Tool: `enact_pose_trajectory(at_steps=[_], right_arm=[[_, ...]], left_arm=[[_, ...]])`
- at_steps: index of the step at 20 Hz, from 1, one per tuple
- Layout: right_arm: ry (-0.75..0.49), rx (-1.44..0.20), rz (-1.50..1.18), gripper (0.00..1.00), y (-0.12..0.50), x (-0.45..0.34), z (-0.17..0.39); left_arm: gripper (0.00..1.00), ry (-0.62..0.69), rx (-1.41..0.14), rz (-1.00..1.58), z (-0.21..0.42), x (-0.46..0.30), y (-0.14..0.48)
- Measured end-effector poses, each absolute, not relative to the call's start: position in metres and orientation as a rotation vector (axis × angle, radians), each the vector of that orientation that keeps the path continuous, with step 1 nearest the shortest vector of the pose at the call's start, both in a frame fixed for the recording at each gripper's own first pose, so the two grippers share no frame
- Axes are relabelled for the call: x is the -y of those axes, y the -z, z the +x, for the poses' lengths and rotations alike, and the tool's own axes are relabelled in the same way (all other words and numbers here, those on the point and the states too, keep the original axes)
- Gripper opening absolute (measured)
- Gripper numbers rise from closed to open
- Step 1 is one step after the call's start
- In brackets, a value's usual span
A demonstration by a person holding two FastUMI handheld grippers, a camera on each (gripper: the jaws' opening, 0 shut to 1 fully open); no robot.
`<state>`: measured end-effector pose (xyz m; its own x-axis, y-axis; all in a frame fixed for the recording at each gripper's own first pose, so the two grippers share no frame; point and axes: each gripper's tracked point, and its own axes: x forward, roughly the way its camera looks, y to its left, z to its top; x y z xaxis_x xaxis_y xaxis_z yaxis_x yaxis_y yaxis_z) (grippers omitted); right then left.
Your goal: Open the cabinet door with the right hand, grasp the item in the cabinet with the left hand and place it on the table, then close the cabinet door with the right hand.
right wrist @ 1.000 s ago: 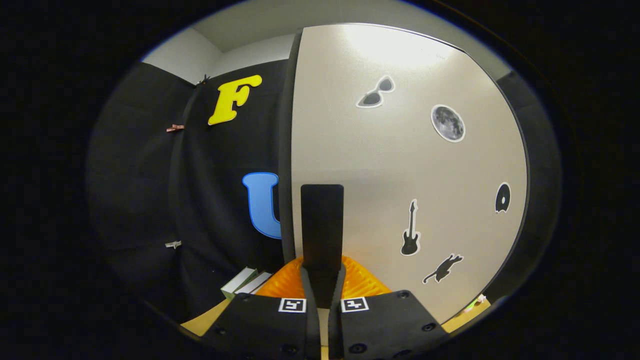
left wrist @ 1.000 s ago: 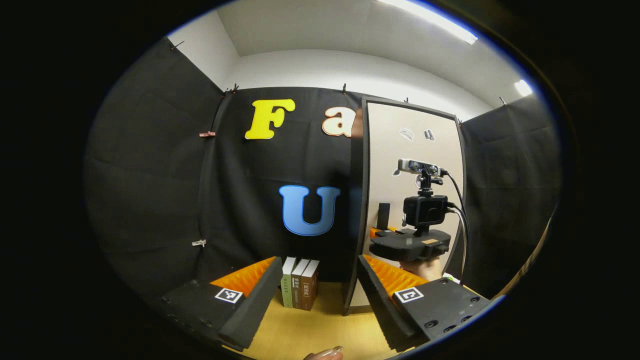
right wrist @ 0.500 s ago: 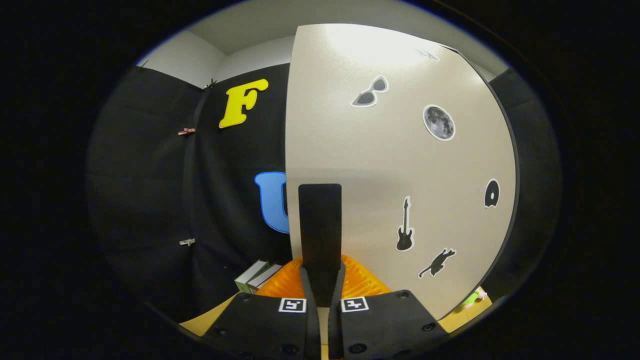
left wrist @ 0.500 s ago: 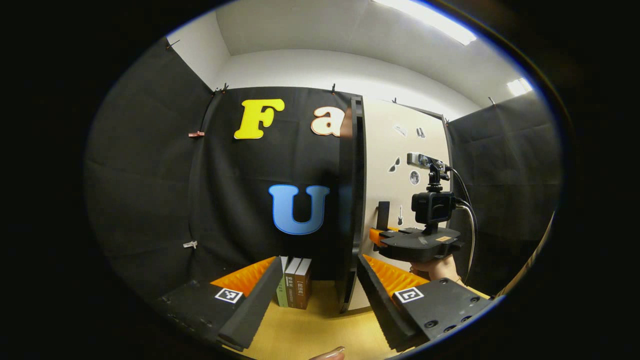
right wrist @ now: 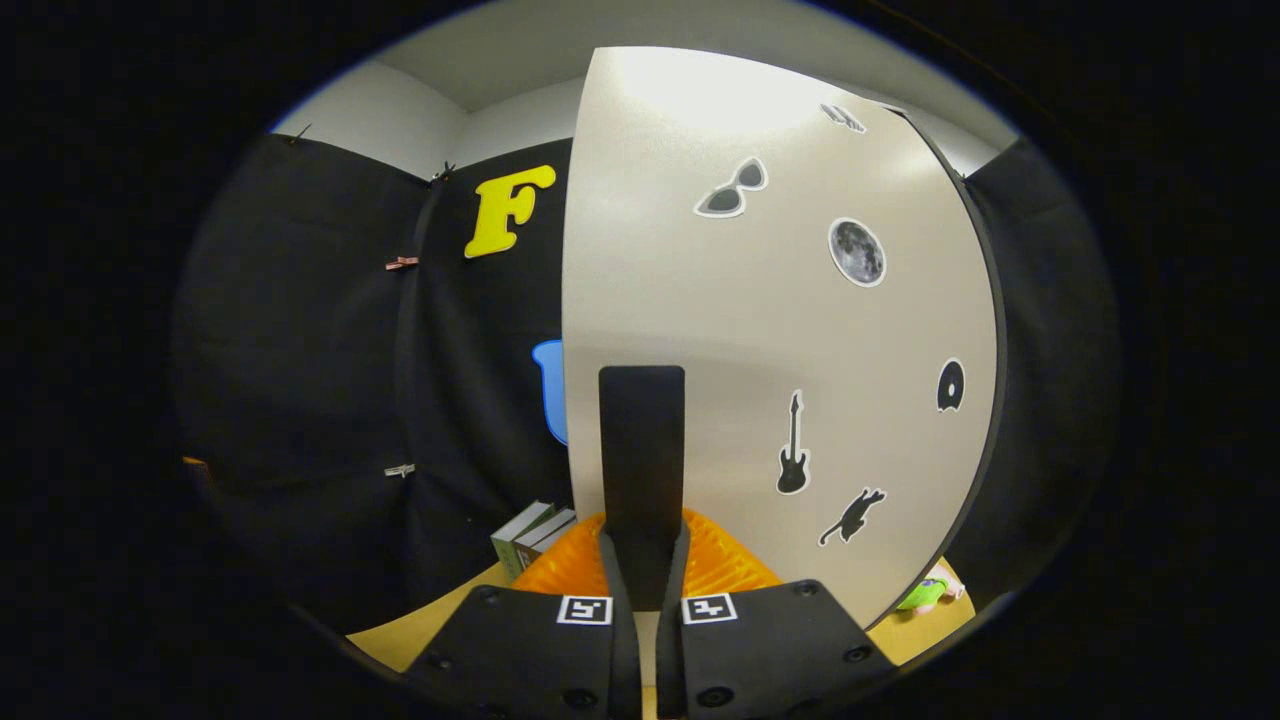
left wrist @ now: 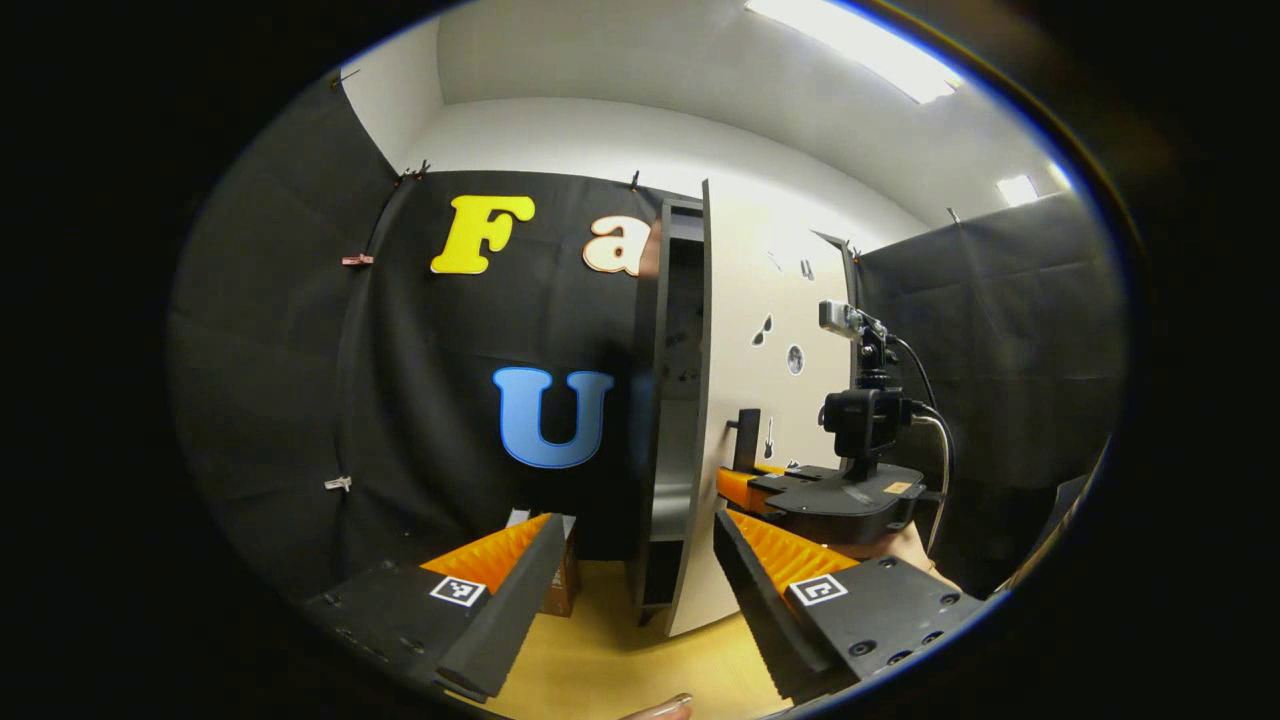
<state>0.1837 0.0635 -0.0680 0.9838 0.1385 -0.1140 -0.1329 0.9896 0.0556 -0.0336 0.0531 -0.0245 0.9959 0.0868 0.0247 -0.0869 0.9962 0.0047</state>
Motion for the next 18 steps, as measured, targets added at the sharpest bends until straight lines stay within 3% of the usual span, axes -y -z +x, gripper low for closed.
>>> enact_pose_trajectory(at_steps=[18], right_arm=[[-0.160,-0.138,0.015,0.10,0.054,0.013,0.056]], left_arm=[[0.94,0.093,0.099,0.047,-0.018,0.027,0.010]])
